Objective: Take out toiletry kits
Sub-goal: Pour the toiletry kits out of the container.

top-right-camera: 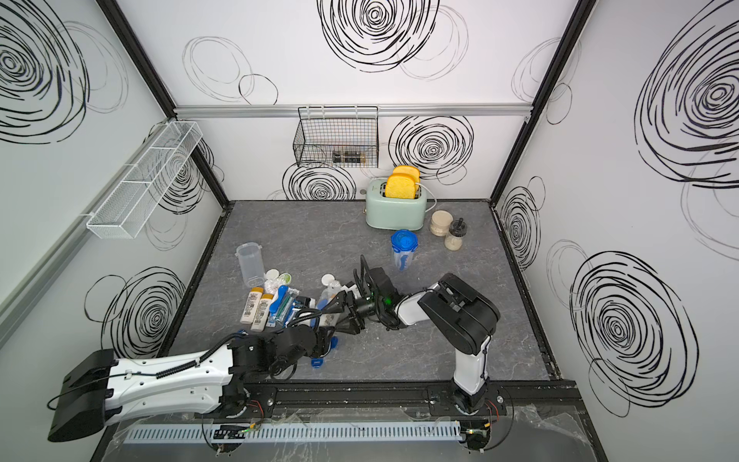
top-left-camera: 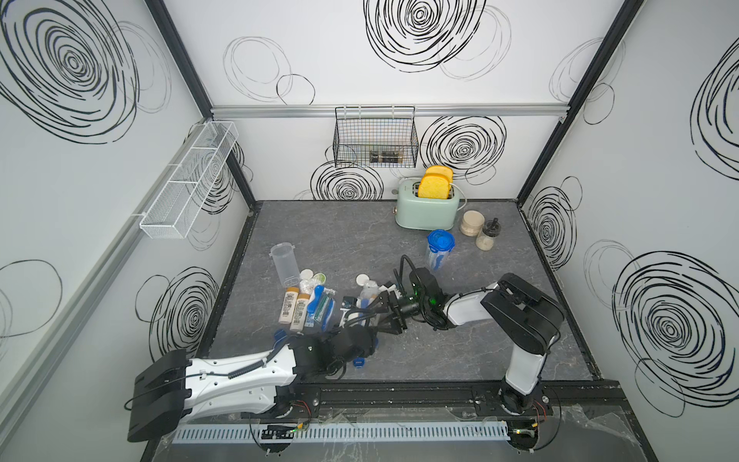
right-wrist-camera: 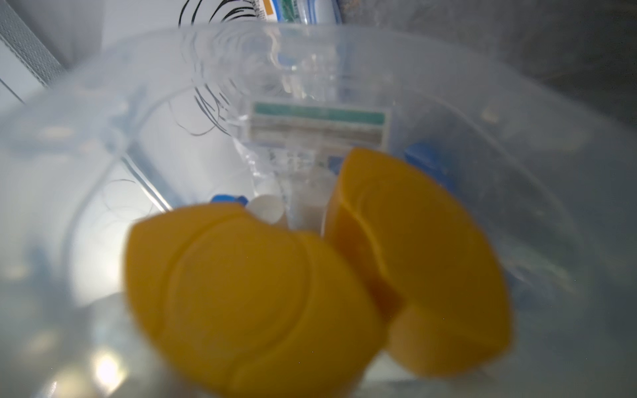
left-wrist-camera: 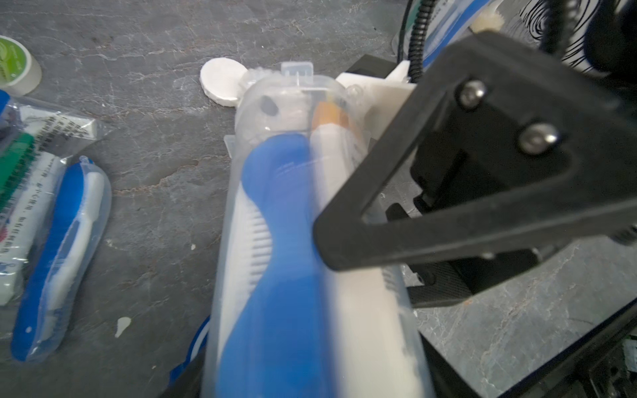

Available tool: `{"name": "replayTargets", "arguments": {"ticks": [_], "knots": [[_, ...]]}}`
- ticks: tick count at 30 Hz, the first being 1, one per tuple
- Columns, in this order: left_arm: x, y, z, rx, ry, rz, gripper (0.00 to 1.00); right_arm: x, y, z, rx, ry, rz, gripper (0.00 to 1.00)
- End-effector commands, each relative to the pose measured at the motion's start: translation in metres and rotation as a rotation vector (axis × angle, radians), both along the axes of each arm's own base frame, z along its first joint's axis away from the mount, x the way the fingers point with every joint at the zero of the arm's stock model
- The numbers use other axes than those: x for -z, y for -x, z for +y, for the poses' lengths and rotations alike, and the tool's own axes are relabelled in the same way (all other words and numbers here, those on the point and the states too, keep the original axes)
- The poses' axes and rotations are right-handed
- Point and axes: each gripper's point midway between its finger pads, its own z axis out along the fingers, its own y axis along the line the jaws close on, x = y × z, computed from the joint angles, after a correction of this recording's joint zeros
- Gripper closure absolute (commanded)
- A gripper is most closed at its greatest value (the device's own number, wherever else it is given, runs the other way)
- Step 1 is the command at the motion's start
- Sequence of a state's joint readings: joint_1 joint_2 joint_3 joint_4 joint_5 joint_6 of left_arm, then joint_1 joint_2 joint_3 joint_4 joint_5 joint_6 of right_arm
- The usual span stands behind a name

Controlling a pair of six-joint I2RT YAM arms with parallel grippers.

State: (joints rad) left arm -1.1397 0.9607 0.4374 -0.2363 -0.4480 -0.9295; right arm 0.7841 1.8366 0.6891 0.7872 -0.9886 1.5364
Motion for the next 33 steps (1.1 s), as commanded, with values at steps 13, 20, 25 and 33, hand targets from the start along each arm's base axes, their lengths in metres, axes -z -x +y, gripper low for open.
{"name": "replayTargets", "arguments": {"ticks": [13, 20, 25, 33], "knots": [[-0.037, -0.011, 0.027, 0.024, -0.056, 0.181, 0.8, 0.022, -0.04, -0.05, 0.019, 0.188, -0.403, 0.07], [-0.054, -0.024, 0.036, 0.064, -0.116, 0.272, 0.8, 0.027, -0.06, -0.063, 0.0, 0.298, -0.579, 0.13], [-0.049, -0.028, 0.042, 0.109, -0.155, 0.375, 0.8, 0.035, -0.069, -0.072, -0.014, 0.375, -0.681, 0.17], [-0.054, -0.041, 0.05, 0.107, -0.195, 0.467, 0.85, 0.027, -0.084, -0.078, 0.05, 0.459, -0.875, 0.2]]}}
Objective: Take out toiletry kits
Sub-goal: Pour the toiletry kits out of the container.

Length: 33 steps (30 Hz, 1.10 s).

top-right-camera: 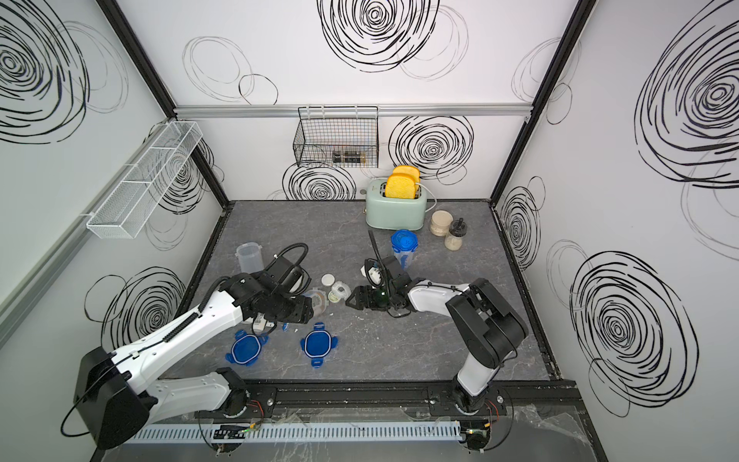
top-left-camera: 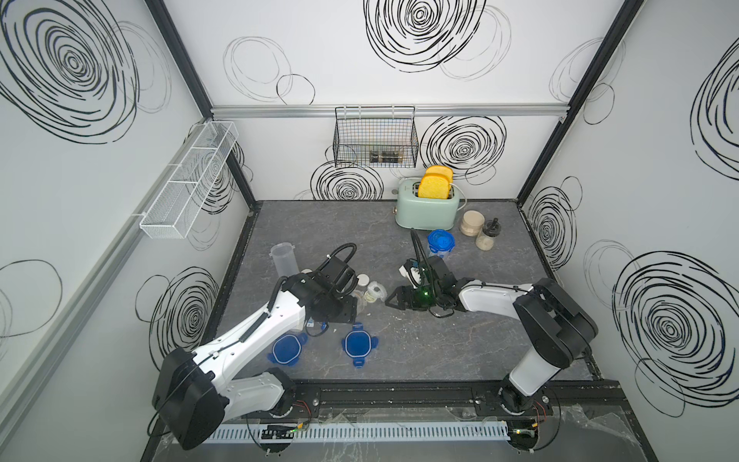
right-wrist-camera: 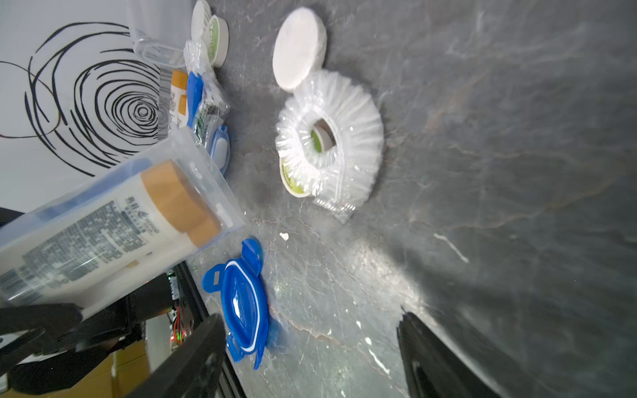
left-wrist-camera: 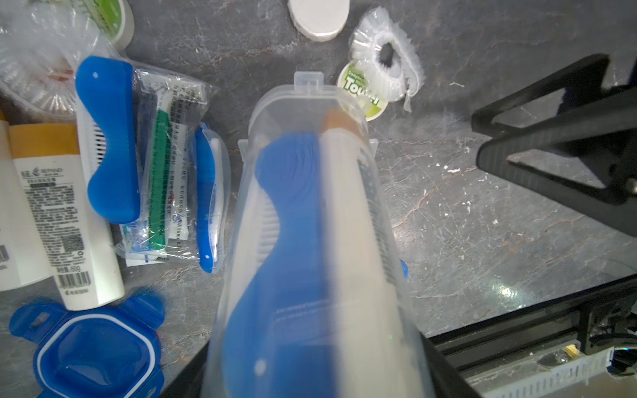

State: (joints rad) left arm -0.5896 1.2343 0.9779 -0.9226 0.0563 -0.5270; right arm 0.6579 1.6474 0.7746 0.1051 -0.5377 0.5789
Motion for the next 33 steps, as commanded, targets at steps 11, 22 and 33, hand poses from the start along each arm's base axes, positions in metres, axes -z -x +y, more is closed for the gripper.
{"name": "replayTargets", "arguments": {"ticks": [11, 22, 33], "knots": [[-0.016, -0.025, -0.013, 0.034, -0.015, 0.106, 0.85, -0.023, 0.002, -0.013, 0.043, 0.194, -0.504, 0.24], [-0.025, -0.027, -0.015, 0.009, -0.04, 0.178, 0.85, -0.019, 0.001, -0.019, 0.096, 0.237, -0.566, 0.27], [-0.008, -0.027, -0.02, 0.001, -0.036, 0.262, 0.87, -0.019, -0.001, -0.019, 0.112, 0.244, -0.558, 0.27]]}}
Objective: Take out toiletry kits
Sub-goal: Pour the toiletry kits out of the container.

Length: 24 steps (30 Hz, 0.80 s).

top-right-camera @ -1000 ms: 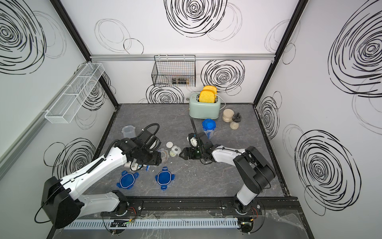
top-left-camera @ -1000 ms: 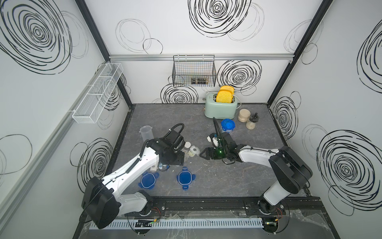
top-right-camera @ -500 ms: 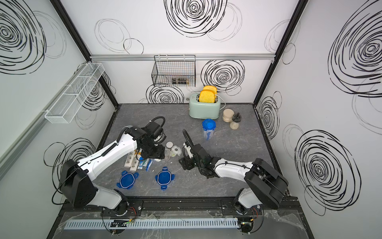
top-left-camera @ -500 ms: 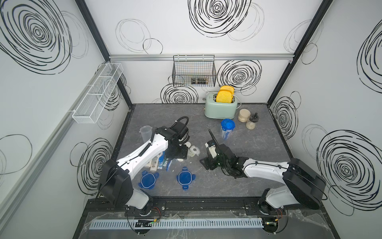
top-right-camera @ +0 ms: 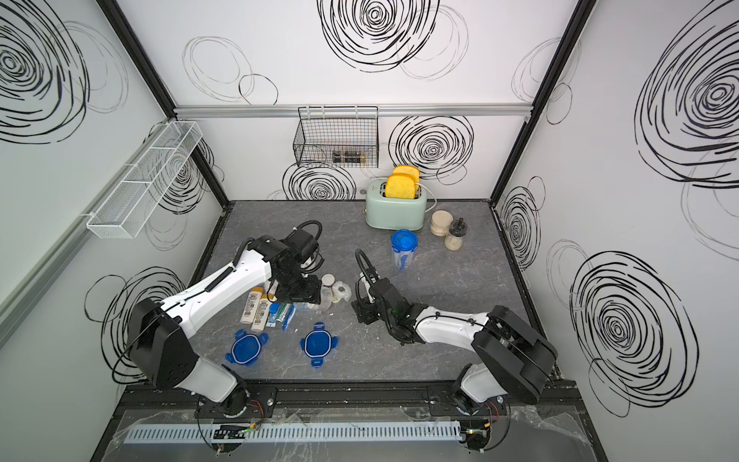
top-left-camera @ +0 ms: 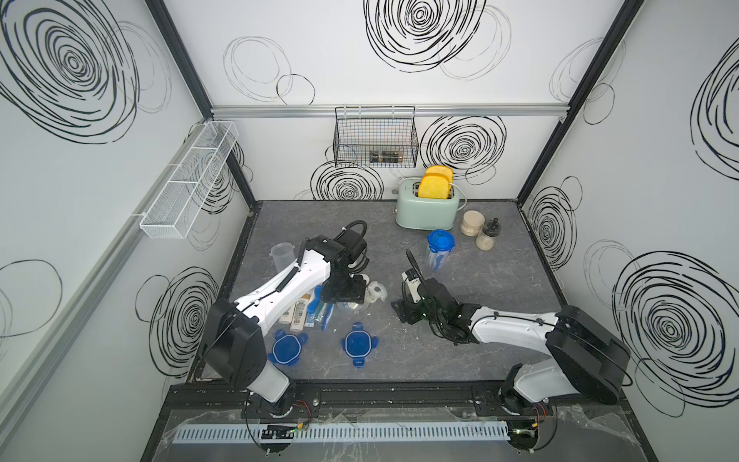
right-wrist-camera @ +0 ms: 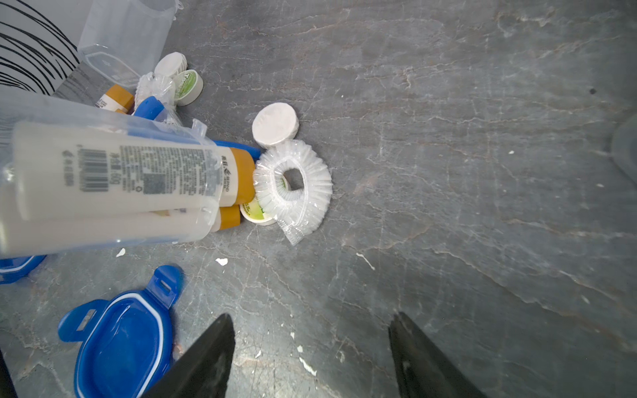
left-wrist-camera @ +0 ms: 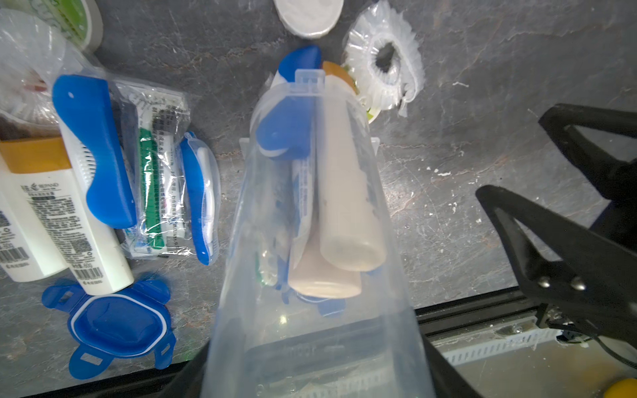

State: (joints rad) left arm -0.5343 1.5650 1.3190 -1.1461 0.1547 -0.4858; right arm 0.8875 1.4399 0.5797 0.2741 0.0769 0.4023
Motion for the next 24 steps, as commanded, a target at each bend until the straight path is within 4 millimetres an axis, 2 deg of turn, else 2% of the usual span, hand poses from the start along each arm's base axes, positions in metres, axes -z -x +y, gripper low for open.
{"name": "replayTargets", "arguments": {"ticks": [1, 8, 12, 14, 20, 24], "knots": [[0.0, 0.001, 0.0, -0.006, 0.001, 0.03, 0.87, -0.004, -0.003, 0.0, 0.009, -0.002, -0.024, 0.27], [-0.021, -0.006, -0.009, -0.04, 0.059, -0.035, 0.87, -0.004, -0.003, 0.001, 0.003, -0.005, -0.019, 0.27], [-0.026, -0.006, -0.009, -0.044, 0.051, -0.069, 0.88, -0.005, -0.004, 0.0, 0.007, -0.004, -0.022, 0.27], [-0.028, -0.011, -0.008, -0.07, 0.058, -0.116, 0.88, -0.005, -0.003, 0.0, 0.008, -0.005, -0.021, 0.27], [0.0, -0.026, -0.015, -0.1, 0.089, -0.163, 0.92, -0.004, -0.003, -0.003, 0.015, -0.003, -0.019, 0.27], [0.001, -0.042, -0.024, -0.106, 0.127, -0.243, 0.93, -0.003, -0.003, -0.003, 0.013, -0.001, -0.016, 0.27]]}}
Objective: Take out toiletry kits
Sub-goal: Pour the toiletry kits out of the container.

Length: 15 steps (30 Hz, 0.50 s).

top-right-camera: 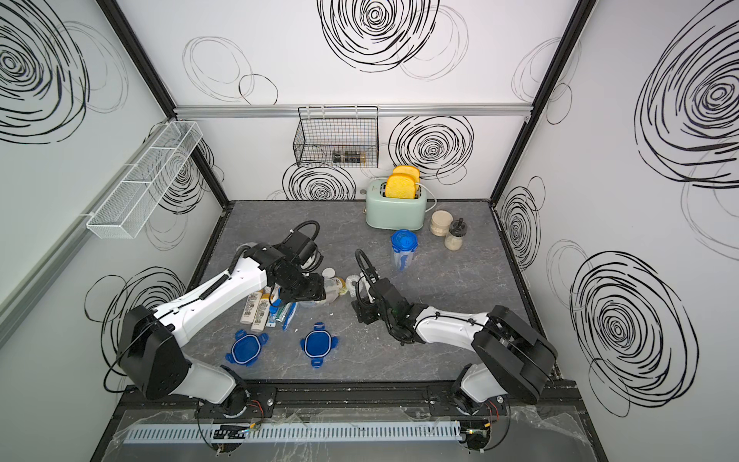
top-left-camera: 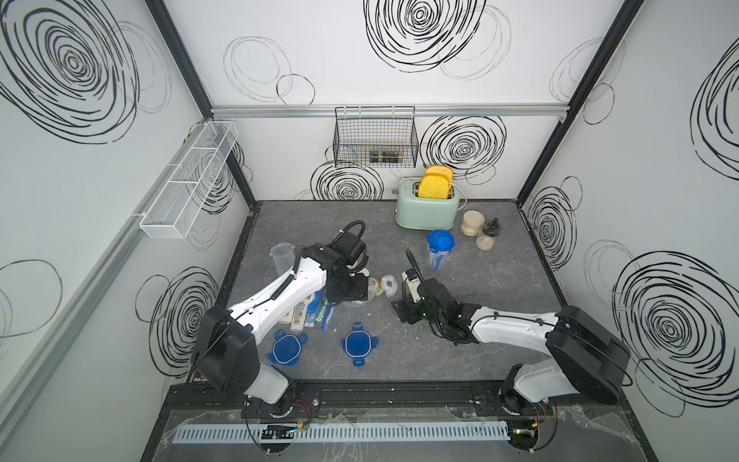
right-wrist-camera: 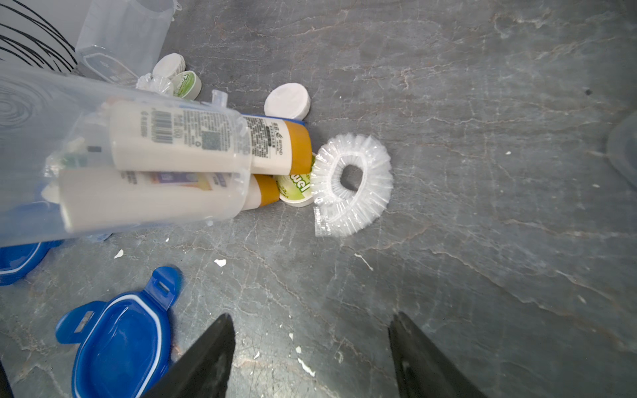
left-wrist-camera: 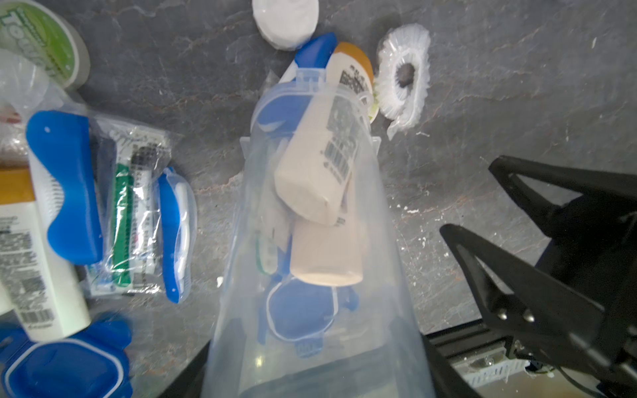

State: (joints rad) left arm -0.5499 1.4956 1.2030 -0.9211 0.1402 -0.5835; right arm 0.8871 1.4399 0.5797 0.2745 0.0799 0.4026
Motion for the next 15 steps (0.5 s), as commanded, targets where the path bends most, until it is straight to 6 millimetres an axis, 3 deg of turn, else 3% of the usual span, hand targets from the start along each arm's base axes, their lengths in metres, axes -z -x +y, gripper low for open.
{"name": "replayTargets", "arguments": {"ticks": [1, 7, 15], "knots": [[-0.006, -0.026, -0.012, -0.026, 0.048, -0.127, 0.93, -0.003, -0.003, -0.002, 0.011, -0.001, -0.014, 0.27], [-0.01, -0.032, -0.013, -0.025, 0.059, -0.179, 0.92, -0.003, -0.005, -0.006, 0.028, 0.005, -0.022, 0.27], [-0.006, 0.015, -0.006, 0.009, 0.032, -0.103, 0.9, -0.002, -0.004, -0.003, 0.017, -0.001, -0.012, 0.27]]}}
